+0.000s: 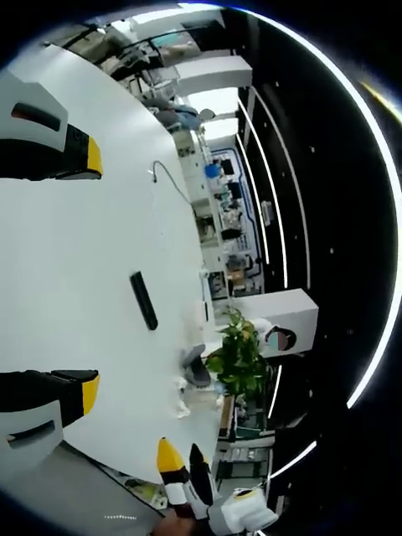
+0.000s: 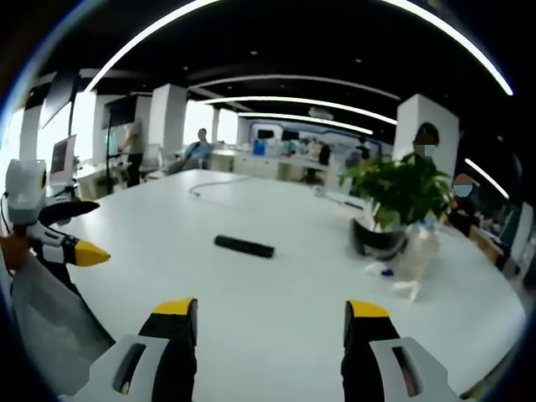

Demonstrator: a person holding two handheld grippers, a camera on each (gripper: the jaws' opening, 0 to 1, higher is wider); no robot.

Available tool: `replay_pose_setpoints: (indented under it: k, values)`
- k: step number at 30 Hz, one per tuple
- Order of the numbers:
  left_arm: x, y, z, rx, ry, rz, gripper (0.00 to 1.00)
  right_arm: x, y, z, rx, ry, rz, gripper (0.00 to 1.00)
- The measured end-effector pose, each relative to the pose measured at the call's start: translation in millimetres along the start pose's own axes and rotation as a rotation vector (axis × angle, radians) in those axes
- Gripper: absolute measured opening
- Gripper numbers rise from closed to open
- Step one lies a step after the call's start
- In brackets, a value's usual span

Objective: Press the specified remote control buttons in sequence, fully releasing each button before pressing the next.

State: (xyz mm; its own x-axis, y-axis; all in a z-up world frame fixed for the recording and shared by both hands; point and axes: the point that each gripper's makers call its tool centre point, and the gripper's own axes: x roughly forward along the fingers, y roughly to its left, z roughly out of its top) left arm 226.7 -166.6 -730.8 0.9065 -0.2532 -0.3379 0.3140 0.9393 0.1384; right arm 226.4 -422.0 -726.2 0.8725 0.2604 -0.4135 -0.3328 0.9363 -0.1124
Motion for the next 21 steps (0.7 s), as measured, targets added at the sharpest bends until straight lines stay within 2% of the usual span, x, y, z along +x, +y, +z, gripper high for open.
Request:
replay_pose_setpoints:
  k: [9, 12, 21]
  values:
    - [-3.5, 4.4, 0.2, -0.033, 0.0, 0.019, 0.94, -1.2, 0.5, 0.7, 0.003, -0.005, 0.001, 0.68]
    - [-3.0, 2.7, -2.9, -0.024, 0.019, 0.016, 0.94, -1.4, 0.3, 0.8, -0.001, -0.006, -0.001, 0.67]
    - [-3.9, 4.1, -2.8, -0.016, 0.02, 0.023, 0.91, 0.0, -0.2, -1.5, 0.001, 0.007, -0.002, 0.67]
